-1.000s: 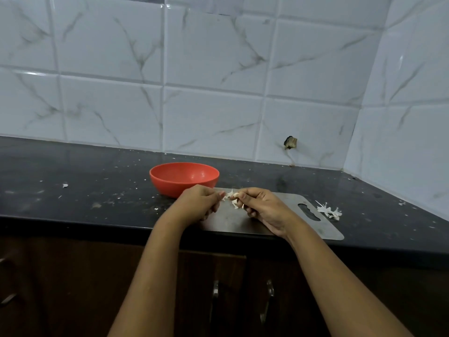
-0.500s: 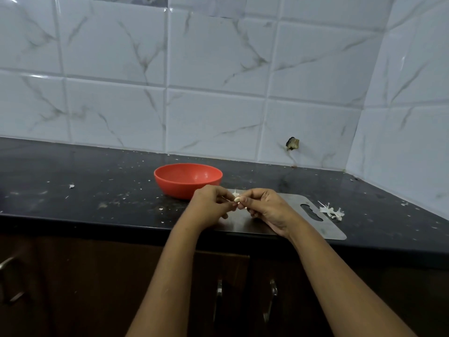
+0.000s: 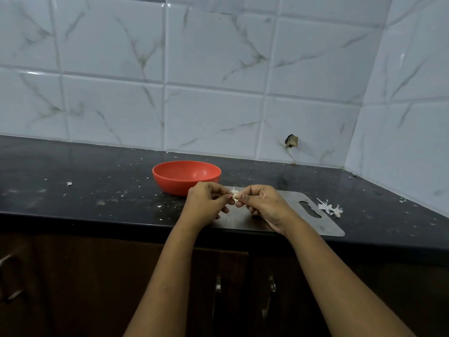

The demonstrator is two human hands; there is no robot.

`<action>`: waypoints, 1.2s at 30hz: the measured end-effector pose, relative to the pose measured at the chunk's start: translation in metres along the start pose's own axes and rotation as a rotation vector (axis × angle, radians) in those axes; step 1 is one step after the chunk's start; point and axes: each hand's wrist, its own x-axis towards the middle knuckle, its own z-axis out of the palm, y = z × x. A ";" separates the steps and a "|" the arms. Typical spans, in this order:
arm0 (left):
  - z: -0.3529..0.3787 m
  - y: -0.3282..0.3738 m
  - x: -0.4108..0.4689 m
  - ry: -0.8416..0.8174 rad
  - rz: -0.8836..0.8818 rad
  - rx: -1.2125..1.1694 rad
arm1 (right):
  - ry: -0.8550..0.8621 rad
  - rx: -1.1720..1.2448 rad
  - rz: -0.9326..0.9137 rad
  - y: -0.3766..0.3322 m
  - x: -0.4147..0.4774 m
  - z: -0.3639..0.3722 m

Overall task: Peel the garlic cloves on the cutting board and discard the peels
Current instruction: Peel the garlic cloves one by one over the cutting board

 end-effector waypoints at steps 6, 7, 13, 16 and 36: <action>0.008 -0.001 0.003 0.045 0.022 0.111 | 0.026 -0.026 -0.005 0.001 0.002 0.001; 0.011 -0.002 0.004 0.060 0.030 0.143 | 0.030 -0.030 -0.007 0.002 0.003 0.001; 0.021 -0.005 0.004 0.127 0.050 0.263 | 0.051 -0.052 -0.013 0.001 0.002 0.002; 0.018 -0.004 0.005 0.107 0.027 0.237 | 0.045 -0.027 -0.001 0.002 0.003 0.000; 0.001 -0.010 0.010 0.054 0.070 0.405 | -0.077 0.140 -0.004 0.005 0.005 -0.007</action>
